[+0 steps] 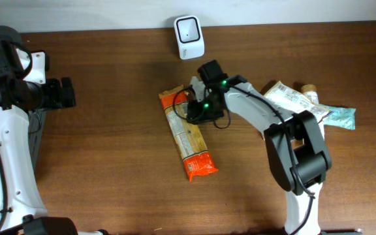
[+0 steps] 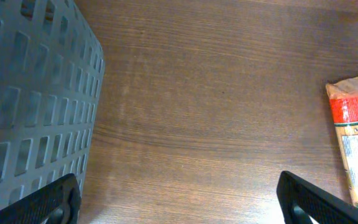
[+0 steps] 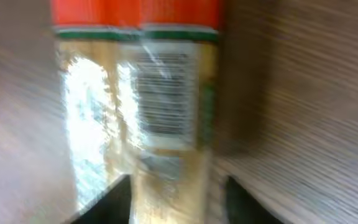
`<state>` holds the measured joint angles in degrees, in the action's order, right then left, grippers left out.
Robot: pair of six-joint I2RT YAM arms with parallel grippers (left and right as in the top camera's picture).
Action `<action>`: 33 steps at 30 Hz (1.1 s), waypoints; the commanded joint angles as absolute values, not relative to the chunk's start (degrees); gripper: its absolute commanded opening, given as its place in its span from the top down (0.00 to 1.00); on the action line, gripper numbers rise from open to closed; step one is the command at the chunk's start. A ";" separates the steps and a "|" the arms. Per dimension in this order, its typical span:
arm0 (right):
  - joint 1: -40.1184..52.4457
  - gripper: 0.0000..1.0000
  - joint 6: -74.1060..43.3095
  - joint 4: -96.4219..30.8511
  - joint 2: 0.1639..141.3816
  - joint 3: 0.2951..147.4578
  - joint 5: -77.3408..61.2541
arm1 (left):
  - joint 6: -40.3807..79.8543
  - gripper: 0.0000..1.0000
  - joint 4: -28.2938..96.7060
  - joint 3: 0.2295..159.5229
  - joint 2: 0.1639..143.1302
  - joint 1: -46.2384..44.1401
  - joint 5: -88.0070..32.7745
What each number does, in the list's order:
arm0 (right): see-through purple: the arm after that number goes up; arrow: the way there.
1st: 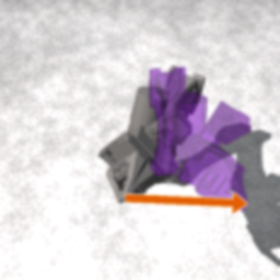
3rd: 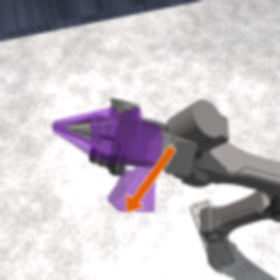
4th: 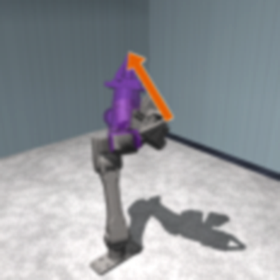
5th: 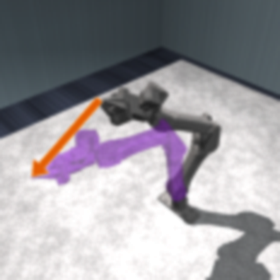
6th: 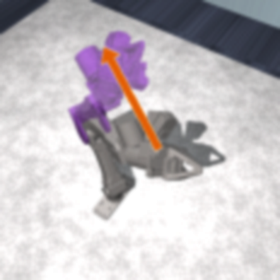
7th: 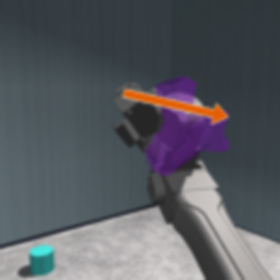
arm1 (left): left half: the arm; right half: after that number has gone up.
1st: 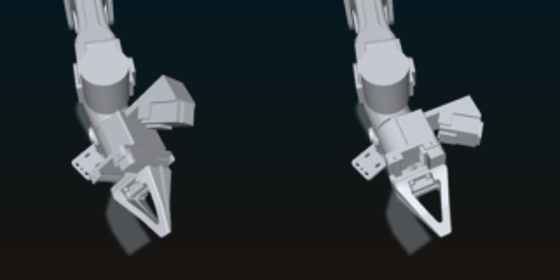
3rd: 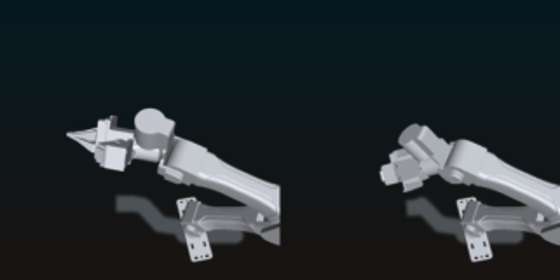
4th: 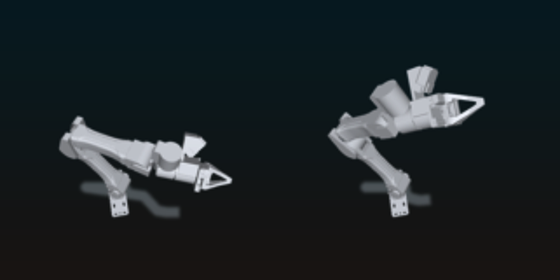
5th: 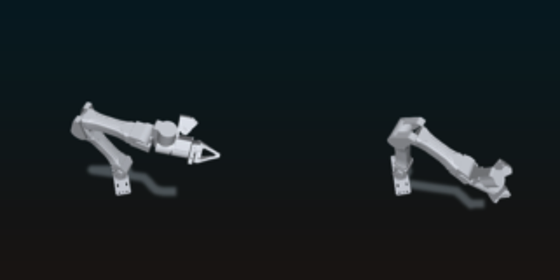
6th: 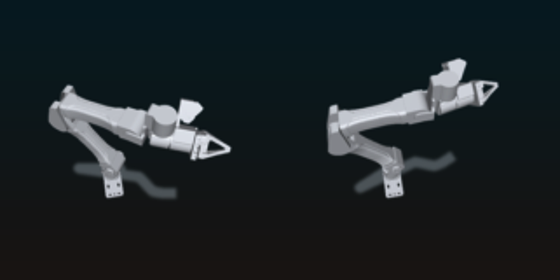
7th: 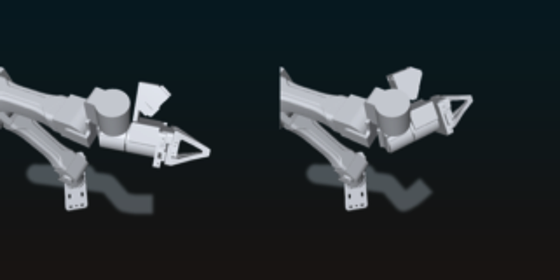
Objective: Scan the item barcode
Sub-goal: 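Grasp the spaghetti pasta bag at its middle with the right gripper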
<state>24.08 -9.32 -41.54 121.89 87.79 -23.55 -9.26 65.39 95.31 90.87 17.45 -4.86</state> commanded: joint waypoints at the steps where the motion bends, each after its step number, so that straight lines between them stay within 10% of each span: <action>1: 20.75 0.42 -8.32 -47.51 118.41 87.85 -22.74 | -9.98 0.01 65.28 95.72 90.78 17.80 -4.86; 4: 16.14 0.28 -2.96 -58.48 117.99 89.95 -30.76 | -9.98 0.01 65.28 95.72 90.78 17.80 -4.86; 6: 14.90 0.01 -1.61 -61.63 117.99 89.89 -33.21 | -9.98 0.01 65.28 95.72 90.78 17.80 -4.86; 17: 24.14 0.01 -0.47 -50.19 123.50 81.91 -30.85 | -9.98 0.01 65.25 95.72 90.78 17.80 -4.86; 22: 24.14 0.27 -0.47 -46.65 124.18 77.76 -31.07 | -9.98 0.01 65.25 95.72 90.78 17.80 -4.86; 29: 24.01 0.89 -0.47 -44.93 124.18 76.42 -31.11 | -9.96 0.01 65.28 95.72 90.78 17.80 -4.86; 33: 22.46 0.96 -0.43 -47.59 122.83 79.75 -31.27 | -9.96 0.01 65.28 95.72 90.78 17.80 -4.86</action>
